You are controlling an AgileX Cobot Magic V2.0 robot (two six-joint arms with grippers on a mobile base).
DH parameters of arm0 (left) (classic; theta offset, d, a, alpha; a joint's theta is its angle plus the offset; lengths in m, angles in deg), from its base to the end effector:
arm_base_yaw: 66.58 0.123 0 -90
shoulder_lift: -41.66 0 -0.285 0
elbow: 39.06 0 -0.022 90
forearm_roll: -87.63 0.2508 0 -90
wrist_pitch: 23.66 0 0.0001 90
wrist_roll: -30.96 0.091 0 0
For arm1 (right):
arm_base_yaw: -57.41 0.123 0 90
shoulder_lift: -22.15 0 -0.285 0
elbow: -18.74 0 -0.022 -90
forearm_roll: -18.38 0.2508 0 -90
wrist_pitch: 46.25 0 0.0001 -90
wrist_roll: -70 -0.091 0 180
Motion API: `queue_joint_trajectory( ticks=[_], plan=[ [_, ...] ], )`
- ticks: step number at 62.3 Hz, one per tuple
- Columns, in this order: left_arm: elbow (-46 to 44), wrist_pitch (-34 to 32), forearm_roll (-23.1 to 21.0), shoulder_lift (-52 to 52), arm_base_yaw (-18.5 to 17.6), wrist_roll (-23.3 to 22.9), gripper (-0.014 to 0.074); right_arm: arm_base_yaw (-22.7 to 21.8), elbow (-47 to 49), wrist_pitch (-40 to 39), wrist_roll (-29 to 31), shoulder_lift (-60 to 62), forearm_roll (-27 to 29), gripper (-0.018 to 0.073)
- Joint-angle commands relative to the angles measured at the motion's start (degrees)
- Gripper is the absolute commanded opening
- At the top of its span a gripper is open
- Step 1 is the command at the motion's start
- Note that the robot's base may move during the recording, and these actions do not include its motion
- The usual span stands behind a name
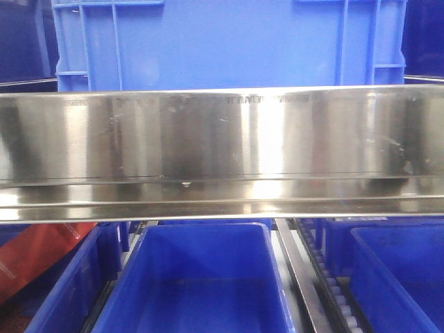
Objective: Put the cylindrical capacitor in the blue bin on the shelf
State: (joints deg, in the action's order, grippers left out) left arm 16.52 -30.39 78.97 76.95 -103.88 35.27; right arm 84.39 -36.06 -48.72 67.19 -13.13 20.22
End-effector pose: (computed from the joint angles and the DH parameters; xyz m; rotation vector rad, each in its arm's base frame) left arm 0.0877 -0.0648 0.3149 0.4110 1.4386 -0.5754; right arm 0.0973 0.0494 0.3130 -0.2981 1.5162 0.4380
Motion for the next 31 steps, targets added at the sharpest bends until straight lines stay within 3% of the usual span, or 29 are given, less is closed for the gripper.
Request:
queue_joint_trajectory(
  ticks=[1, 31],
  plan=[
    [1.72, -1.60, -0.24, -3.69, -0.42, -0.02, -0.0111, 0.13, -1.38, -1.89, 0.33, 2.43, -0.35, -0.0165],
    [2.26, -1.60, -0.24, -8.33, -0.42, -0.02, -0.0111, 0.13, -1.49, -2.61, 0.33, 3.46, -0.35, -0.0165]
  ],
)
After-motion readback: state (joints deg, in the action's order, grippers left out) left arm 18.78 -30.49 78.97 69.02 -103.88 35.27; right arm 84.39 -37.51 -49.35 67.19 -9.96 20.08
